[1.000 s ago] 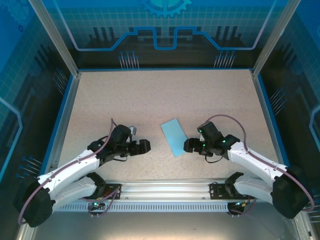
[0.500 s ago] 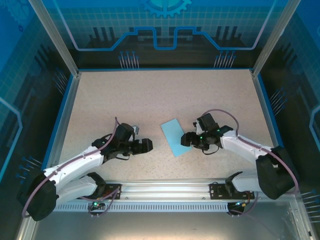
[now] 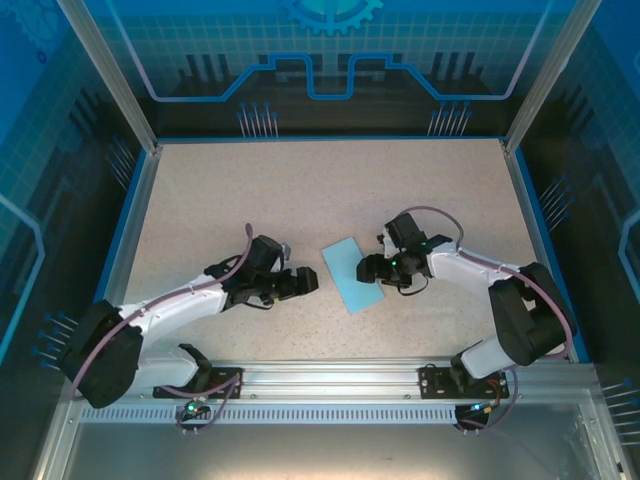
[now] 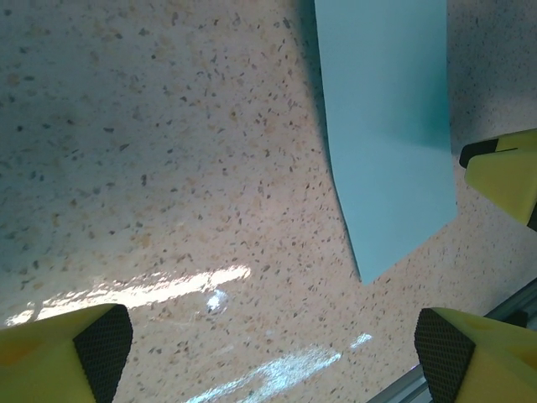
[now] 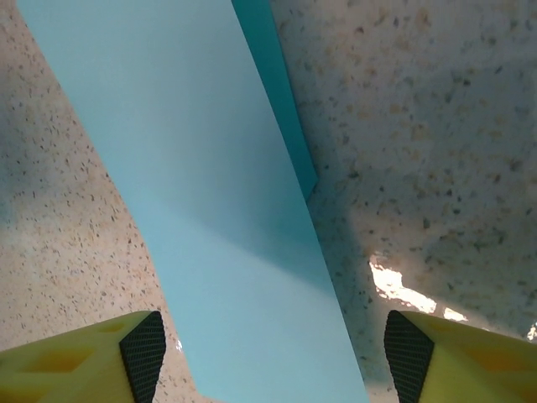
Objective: Fold a paper plane with a square sheet of paper (pick it up from the middle)
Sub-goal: Rotate the paper at the center of the table.
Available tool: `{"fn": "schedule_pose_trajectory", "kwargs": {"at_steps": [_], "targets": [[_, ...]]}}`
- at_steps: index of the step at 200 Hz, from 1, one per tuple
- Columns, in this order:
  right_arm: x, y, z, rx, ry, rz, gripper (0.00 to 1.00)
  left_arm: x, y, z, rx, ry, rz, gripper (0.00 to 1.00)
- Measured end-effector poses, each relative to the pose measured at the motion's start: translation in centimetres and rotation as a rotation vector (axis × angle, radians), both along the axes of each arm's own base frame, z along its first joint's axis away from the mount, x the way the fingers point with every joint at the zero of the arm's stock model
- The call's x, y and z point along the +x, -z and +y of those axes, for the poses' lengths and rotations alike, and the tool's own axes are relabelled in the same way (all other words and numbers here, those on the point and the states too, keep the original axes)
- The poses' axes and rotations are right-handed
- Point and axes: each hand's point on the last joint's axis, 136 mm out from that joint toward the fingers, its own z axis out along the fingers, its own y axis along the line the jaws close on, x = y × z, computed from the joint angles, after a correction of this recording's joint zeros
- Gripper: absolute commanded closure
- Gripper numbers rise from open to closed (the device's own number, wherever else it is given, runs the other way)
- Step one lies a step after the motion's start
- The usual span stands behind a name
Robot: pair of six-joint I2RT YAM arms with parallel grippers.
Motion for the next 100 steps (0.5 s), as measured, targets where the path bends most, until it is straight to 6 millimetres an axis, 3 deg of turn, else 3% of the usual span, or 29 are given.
{"fn": "schedule_pose_trajectory", "kwargs": {"at_steps": [45, 100], "targets": [[0.4, 0.9, 0.1, -0.004, -0.028, 0.016, 0.33, 1.4, -0.3, -1.2, -0.009, 0.005, 0.001, 0.12], [-0.2, 1.3, 1.1, 0.056, -0.05, 0.046, 0.56, 2.8, 0.4, -2.2, 0.002, 0.008, 0.023, 0.26]]}}
